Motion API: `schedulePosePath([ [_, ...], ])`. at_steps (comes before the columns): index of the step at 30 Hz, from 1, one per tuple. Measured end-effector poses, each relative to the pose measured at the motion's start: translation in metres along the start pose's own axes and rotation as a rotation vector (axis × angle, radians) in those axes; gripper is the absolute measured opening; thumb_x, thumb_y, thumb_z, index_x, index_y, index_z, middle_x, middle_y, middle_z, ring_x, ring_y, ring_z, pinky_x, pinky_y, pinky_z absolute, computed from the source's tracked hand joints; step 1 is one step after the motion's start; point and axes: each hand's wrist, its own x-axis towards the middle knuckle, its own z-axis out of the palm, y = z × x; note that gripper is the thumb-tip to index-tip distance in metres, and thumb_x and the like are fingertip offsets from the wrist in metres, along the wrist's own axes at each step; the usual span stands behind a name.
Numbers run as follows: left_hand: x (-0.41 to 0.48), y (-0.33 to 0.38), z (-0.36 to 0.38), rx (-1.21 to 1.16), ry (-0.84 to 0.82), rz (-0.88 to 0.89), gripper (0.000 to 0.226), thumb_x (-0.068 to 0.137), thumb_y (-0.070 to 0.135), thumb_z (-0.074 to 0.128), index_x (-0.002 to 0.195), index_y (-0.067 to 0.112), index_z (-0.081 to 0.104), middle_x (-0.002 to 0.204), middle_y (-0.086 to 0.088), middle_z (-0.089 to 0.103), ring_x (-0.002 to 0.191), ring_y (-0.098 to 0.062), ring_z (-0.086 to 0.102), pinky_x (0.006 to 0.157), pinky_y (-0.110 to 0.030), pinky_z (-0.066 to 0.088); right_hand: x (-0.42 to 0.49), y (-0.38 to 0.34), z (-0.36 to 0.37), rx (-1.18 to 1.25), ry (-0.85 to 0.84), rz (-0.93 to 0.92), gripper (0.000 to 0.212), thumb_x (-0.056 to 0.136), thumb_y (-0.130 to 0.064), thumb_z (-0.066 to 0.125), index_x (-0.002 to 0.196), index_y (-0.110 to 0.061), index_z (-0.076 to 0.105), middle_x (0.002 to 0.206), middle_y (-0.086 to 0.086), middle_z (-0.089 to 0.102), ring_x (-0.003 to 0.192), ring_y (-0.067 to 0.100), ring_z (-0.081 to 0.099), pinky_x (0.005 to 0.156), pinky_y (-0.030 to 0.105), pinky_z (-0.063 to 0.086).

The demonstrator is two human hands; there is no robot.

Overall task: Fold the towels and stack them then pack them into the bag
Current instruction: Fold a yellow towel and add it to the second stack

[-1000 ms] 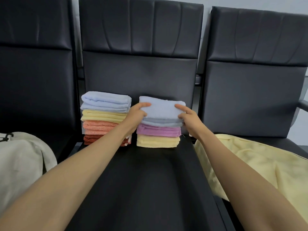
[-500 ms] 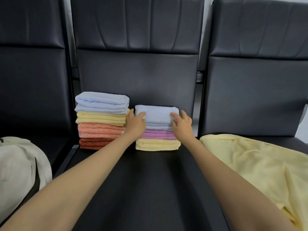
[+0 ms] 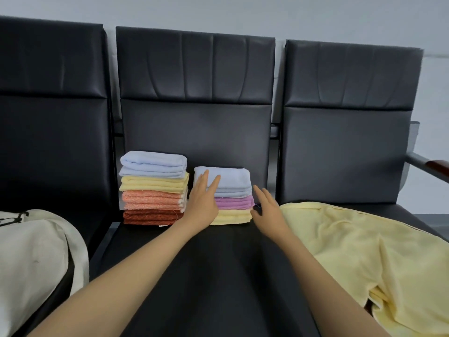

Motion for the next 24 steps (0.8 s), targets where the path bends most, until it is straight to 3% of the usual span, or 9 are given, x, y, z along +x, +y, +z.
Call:
schedulePosePath([
  [4,-0.03,0.05,0.006,-0.124,-0.089,0.075,0.047,0.097,0.01,0.047,0.142,0.018,0.041,0.152,-0.001,0.029,0.137,-0.019,0.034,0.109,-0.028,0.029,-0.038,0.009,-0.046,-0.037,0.05,0.166,0.058,0.095,-0.019,0.054,0.148,-0.016,0.033,0.157,0.008,0.024,0.145,0.022,0.022,0.114,0.029,0.02],
  [7,-0.048,0.088,0.024,-0.17,-0.249,0.117,0.038,0.096,0.019,0.052,0.134,0.017,0.052,0.138,-0.001,0.049,0.126,-0.018,0.047,0.105,-0.03,0.038,-0.069,0.029,-0.082,-0.068,0.117,0.246,0.049,0.093,-0.018,0.056,0.14,-0.01,0.045,0.146,0.01,0.042,0.136,0.024,0.036,0.11,0.03,0.026],
  [10,-0.064,0.121,0.048,-0.168,-0.402,0.171,0.033,0.093,0.02,0.055,0.124,0.013,0.063,0.127,-0.004,0.06,0.117,-0.021,0.056,0.1,-0.034,0.045,-0.105,0.058,-0.107,-0.104,0.221,0.413,0.045,0.092,-0.021,0.057,0.136,-0.013,0.05,0.142,0.011,0.046,0.131,0.029,0.041,0.108,0.038,0.033],
  [13,-0.075,0.146,0.071,-0.168,-0.515,0.193,0.036,0.093,0.019,0.053,0.127,0.008,0.061,0.133,-0.008,0.055,0.124,-0.024,0.05,0.103,-0.029,0.039,-0.134,0.085,-0.121,-0.241,0.194,0.558,0.045,0.095,-0.025,0.051,0.14,-0.022,0.046,0.152,0.015,0.031,0.142,0.031,0.022,0.113,0.042,0.025],
  [15,-0.08,0.157,0.086,-0.15,-0.589,0.181,0.04,0.095,0.019,0.05,0.134,0.009,0.056,0.145,-0.009,0.043,0.135,-0.026,0.038,0.112,-0.029,0.029,-0.146,0.096,-0.125,-0.308,0.094,0.665,0.045,0.097,-0.027,0.047,0.142,-0.03,0.043,0.16,0.011,0.011,0.147,0.031,0.0,0.116,0.049,0.017],
  [17,-0.084,0.166,0.098,-0.148,-0.636,0.154,0.042,0.096,0.02,0.048,0.137,0.012,0.052,0.153,-0.009,0.029,0.142,-0.027,0.027,0.117,-0.032,0.021,-0.152,0.105,-0.126,-0.353,0.032,0.701,0.044,0.097,-0.027,0.047,0.141,-0.033,0.043,0.161,0.008,0.002,0.147,0.031,-0.009,0.117,0.054,0.012],
  [22,-0.092,0.18,0.125,-0.2,-0.696,0.121,0.05,0.099,0.017,0.045,0.148,0.009,0.035,0.155,-0.008,0.028,0.143,-0.023,0.027,0.113,-0.027,0.023,-0.156,0.123,-0.113,-0.399,-0.049,0.603,0.057,0.088,-0.043,0.061,0.14,-0.031,0.041,0.158,0.008,0.014,0.147,0.03,-0.002,0.116,0.047,0.013],
  [24,-0.096,0.181,0.136,-0.205,-0.714,0.096,0.051,0.099,0.014,0.042,0.149,0.009,0.031,0.156,-0.009,0.028,0.142,-0.023,0.029,0.112,-0.026,0.025,-0.156,0.129,-0.103,-0.437,-0.125,0.562,0.051,0.087,-0.045,0.061,0.134,-0.03,0.048,0.154,0.007,0.022,0.146,0.029,0.006,0.115,0.043,0.016],
])
